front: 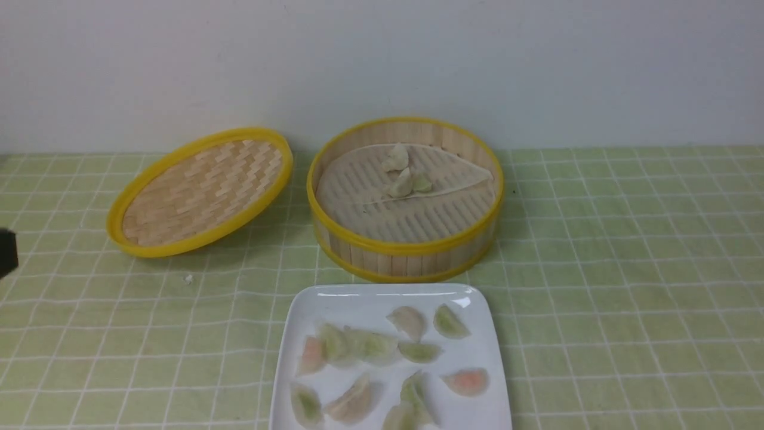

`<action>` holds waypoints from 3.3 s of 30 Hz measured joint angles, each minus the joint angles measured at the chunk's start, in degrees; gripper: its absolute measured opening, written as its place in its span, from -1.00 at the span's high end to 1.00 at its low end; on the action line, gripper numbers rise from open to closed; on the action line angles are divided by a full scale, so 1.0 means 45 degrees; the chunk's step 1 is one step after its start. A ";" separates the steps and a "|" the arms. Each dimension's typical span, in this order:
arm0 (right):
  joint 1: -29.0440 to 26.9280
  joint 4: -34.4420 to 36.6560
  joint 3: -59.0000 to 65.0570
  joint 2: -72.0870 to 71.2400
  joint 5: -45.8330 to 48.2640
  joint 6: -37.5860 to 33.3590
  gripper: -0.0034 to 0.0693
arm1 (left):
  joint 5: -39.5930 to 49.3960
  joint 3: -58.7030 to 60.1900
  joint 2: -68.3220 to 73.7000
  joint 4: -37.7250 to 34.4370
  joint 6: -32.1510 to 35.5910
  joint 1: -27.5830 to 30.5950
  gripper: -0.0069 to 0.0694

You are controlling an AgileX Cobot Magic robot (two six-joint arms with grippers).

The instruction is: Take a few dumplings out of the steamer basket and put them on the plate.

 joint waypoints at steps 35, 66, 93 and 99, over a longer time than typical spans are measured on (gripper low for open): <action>0.0000 -0.2462 0.3521 -0.3752 -0.2183 0.2093 0.95 | -0.4133 0.3529 -0.1585 -0.0549 0.0337 0.0000 0.83; 0.0000 -0.2462 0.3521 -0.3752 -0.2062 0.2172 0.95 | -0.5524 0.8699 -0.5436 -0.0640 0.1215 0.4335 0.83; 0.0000 -0.2462 0.3521 -0.3752 -0.2017 0.2172 0.95 | -0.5120 1.1543 -0.6872 -0.0543 0.1140 0.4768 0.83; 0.0000 -0.2462 0.3521 -0.3752 -0.2017 0.2172 0.95 | -0.5120 1.1543 -0.6872 -0.0543 0.1129 0.4768 0.83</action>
